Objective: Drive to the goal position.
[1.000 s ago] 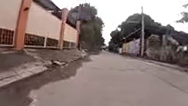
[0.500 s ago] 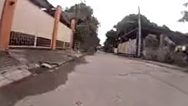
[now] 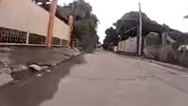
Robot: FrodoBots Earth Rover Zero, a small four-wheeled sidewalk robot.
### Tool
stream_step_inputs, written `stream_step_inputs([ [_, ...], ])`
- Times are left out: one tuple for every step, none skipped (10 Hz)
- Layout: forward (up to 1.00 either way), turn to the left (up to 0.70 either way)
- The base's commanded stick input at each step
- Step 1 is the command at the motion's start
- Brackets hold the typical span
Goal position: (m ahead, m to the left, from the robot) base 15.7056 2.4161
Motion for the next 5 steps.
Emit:
stream_step_inputs([
  [1.0,0.0],
  [1.0,0.0],
  [1.0,-0.14],
  [1.0,-0.3],
  [1.0,-0.11],
])
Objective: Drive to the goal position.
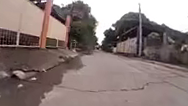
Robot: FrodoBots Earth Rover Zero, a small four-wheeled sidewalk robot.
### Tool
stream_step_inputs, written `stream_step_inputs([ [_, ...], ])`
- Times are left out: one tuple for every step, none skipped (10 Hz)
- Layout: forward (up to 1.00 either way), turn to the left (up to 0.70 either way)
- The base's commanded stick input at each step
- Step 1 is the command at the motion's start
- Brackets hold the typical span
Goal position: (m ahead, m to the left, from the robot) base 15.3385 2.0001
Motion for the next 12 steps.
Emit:
stream_step_inputs([
  [1.0,0.0],
  [1.0,0.0],
  [1.0,0.0],
  [1.0,0.0],
  [1.0,0.0],
  [1.0,0.0],
  [1.0,0.0],
  [1.0,-0.01],
  [1.0,-0.08],
  [1.0,-0.35],
  [1.0,-0.28],
  [1.0,0.0],
])
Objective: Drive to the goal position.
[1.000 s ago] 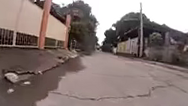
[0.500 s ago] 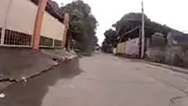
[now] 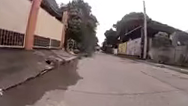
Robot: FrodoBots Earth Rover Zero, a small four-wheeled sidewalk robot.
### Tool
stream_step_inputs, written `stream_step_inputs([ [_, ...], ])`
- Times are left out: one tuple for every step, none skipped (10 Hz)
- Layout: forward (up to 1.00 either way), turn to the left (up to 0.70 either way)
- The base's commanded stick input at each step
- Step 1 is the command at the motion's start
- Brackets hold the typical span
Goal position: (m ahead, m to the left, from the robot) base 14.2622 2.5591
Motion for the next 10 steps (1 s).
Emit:
stream_step_inputs([
  [1.0,0.0],
  [1.0,0.0],
  [1.0,0.0],
  [1.0,-0.06],
  [1.0,-0.31],
  [1.0,-0.21],
  [1.0,-0.06],
  [1.0,0.0],
  [1.0,0.0],
  [1.0,0.0],
])
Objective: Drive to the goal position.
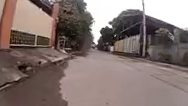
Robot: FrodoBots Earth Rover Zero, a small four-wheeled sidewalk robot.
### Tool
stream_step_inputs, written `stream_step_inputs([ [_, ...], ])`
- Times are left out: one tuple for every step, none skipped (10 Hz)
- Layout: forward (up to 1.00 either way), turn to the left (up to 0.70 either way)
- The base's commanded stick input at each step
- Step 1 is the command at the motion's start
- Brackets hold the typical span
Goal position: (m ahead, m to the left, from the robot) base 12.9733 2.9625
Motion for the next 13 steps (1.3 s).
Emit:
stream_step_inputs([
  [1.0,0.0],
  [1.0,0.0],
  [1.0,0.0],
  [1.0,0.0],
  [1.0,0.0],
  [1.0,0.0],
  [1.0,0.0],
  [1.0,0.0],
  [1.0,0.0],
  [1.0,-0.17],
  [1.0,-0.3],
  [1.0,-0.37],
  [1.0,0.0],
])
